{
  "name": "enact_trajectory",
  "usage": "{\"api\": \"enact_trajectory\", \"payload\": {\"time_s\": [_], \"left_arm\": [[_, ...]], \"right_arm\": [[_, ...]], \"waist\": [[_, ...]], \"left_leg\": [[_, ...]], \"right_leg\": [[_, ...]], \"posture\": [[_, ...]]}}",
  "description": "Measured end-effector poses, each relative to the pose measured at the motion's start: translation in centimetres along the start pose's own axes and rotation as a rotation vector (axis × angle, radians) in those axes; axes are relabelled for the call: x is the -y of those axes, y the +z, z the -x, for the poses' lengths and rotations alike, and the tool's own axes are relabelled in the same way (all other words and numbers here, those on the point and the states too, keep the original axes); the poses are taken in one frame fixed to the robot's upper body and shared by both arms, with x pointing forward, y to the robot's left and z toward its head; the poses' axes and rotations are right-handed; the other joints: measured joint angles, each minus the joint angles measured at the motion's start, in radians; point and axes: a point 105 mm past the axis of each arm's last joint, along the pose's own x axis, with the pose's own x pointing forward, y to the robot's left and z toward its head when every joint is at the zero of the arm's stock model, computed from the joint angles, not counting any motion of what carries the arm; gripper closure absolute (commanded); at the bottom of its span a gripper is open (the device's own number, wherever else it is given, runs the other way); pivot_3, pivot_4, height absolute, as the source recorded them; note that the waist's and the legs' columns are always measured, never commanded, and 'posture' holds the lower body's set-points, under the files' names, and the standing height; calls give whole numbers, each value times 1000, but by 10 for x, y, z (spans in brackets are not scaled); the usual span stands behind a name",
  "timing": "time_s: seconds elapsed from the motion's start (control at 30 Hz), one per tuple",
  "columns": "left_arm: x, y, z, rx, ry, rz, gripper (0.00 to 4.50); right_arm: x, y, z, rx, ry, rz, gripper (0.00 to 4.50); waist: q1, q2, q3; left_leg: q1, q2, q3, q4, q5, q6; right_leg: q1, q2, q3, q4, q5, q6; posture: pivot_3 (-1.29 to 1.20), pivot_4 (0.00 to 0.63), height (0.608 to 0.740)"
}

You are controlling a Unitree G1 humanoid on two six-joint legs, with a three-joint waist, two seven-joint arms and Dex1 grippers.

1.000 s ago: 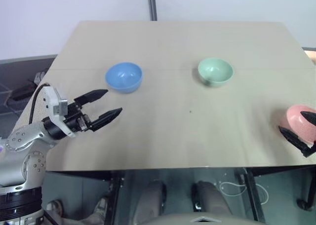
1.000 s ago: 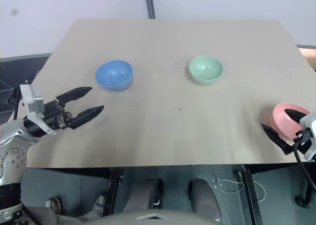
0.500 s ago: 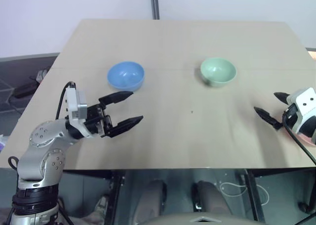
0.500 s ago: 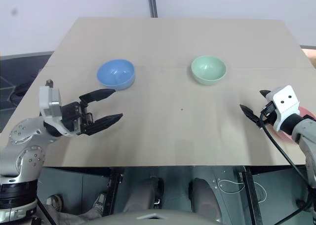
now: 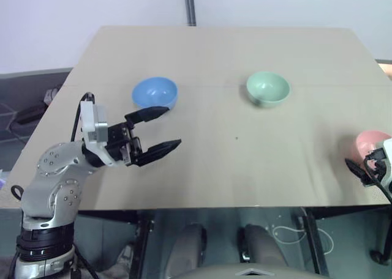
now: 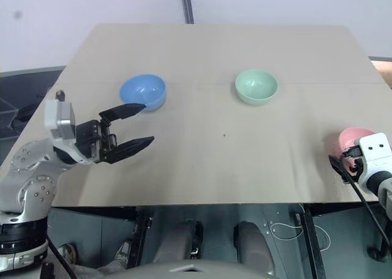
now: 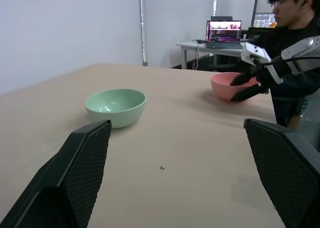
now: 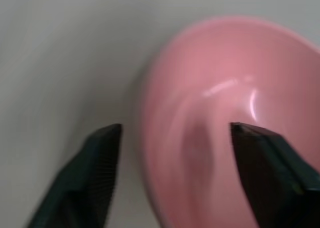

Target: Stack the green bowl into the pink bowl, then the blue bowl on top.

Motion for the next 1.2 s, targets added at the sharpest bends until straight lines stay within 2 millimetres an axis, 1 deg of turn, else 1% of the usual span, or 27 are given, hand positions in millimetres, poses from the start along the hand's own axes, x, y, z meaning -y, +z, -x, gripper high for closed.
{"api": "enact_trajectory", "payload": {"time_s": [0.1,0.13,0.17,0.2,0.3,0.37,0.43,0.47,0.57,0.63,0.67,0.7,0.77,0.83,0.87,0.93,0.97,1.0,1.03,1.07,1.1,1.13,1.2], "left_arm": [[1,-1,-1,2,-12,11,0],[2,0,-1,4,-17,16,0],[2,-1,-1,5,-21,21,0],[3,-1,-1,6,-25,25,0],[4,-1,0,9,-27,32,0],[2,-1,3,26,-4,41,0],[-2,-6,6,28,27,63,0],[-2,-9,8,28,45,77,0],[-5,-16,13,25,84,93,0],[-8,-18,15,21,112,89,0],[-8,-18,15,21,113,87,0],[-9,-18,17,21,125,82,0],[-10,-18,19,20,142,75,0],[-10,-18,21,17,154,75,0],[-10,-19,21,17,158,76,0],[-9,-18,20,19,159,72,0],[-9,-17,19,19,159,69,0],[-8,-16,19,19,157,63,0],[-7,-16,18,19,155,62,0],[-6,-16,19,17,155,63,0],[-6,-17,19,15,158,65,0],[-5,-17,19,13,161,69,0],[-6,-18,20,11,171,70,0]], "right_arm": [[3,0,-4,-3,-5,-10,3119],[3,1,-6,2,-4,-4,3755],[3,3,-6,8,0,6,4206],[3,5,-6,15,-1,15,4455],[0,11,-8,38,9,64,4455],[-18,20,-11,79,81,126,4455],[-40,35,-11,140,163,167,4455],[-59,50,-10,195,230,198,4455],[-113,82,-8,331,400,245,4455],[-166,101,-9,410,562,288,4455],[-177,102,-9,419,596,294,4455],[-194,105,-11,423,649,304,4455],[-215,106,-13,418,713,339,4455],[-231,105,-20,399,760,363,4455],[-237,109,-24,405,766,377,4455],[-238,116,-32,407,758,390,3612],[-238,117,-36,403,751,402,3384],[-238,114,-41,380,751,415,2857],[-238,111,-43,367,755,417,2429],[-239,108,-45,354,762,424,2222],[-239,108,-44,356,765,429,1782],[-239,109,-42,361,772,438,1782],[-239,115,-32,391,808,448,1782]], "waist": [[-1,0,0],[0,0,0],[0,0,0],[0,0,0],[0,0,0],[-1,0,0],[-4,1,0],[-7,1,0],[-13,0,0],[-15,0,0],[-13,0,1],[-7,-1,1],[-1,-1,1],[2,-1,1],[2,-1,1],[0,-2,1],[1,-2,1],[2,-2,1],[2,-2,1],[1,-2,1],[0,-2,1],[0,-2,1],[0,-2,1]], "left_leg": [[-1,0,1,0,0,0],[-1,0,1,0,0,0],[-2,0,0,0,0,0],[-2,0,0,0,0,0],[-2,0,0,0,0,0],[-1,0,0,0,0,0],[-1,1,0,0,0,0],[-1,2,1,0,0,0],[-1,2,-1,0,0,0],[-1,2,-1,0,0,0],[-2,2,-2,0,0,0],[-3,1,-2,0,0,0],[-5,0,-2,0,0,0],[-6,-1,-2,0,0,0],[-6,-2,-2,0,0,0],[-5,-2,-2,0,0,0],[-5,-2,-2,0,0,0],[-5,-2,-3,0,0,0],[-5,-1,-3,0,0,0],[-5,-1,-3,0,0,0],[-6,-1,-3,0,0,0],[-6,-1,-3,0,0,0],[-7,-1,-3,-1,0,0]], "right_leg": [[-1,0,0,0,0,0],[-2,0,0,0,0,0],[-2,0,1,0,0,0],[-2,0,0,0,0,0],[-2,0,0,0,0,0],[-2,0,0,0,0,0],[-2,1,1,0,0,0],[-2,1,1,0,0,0],[-2,2,0,0,0,0],[-3,2,0,1,0,0],[-3,1,-1,0,0,0],[-3,0,-2,0,0,0],[-5,-1,-2,0,0,0],[-5,-3,-3,-1,0,0],[-5,-4,-3,-1,0,0],[-5,-4,-2,-1,0,0],[-5,-4,-3,0,0,0],[-5,-4,-3,0,0,0],[-5,-4,-4,0,0,0],[-6,-4,-4,0,0,0],[-6,-4,-3,0,0,0],[-7,-4,-3,0,0,0],[-7,-4,-3,0,0,0]], "posture": [[0,150,740],[0,150,740],[0,150,740],[0,150,740],[0,150,740],[0,150,740],[0,150,740],[0,150,740],[0,150,740],[0,150,740],[0,150,740],[0,150,740],[0,150,740],[0,150,740],[0,150,740],[0,150,740],[0,150,740],[0,150,740],[0,150,740],[0,150,740],[0,150,740],[0,150,740],[0,150,740]]}}
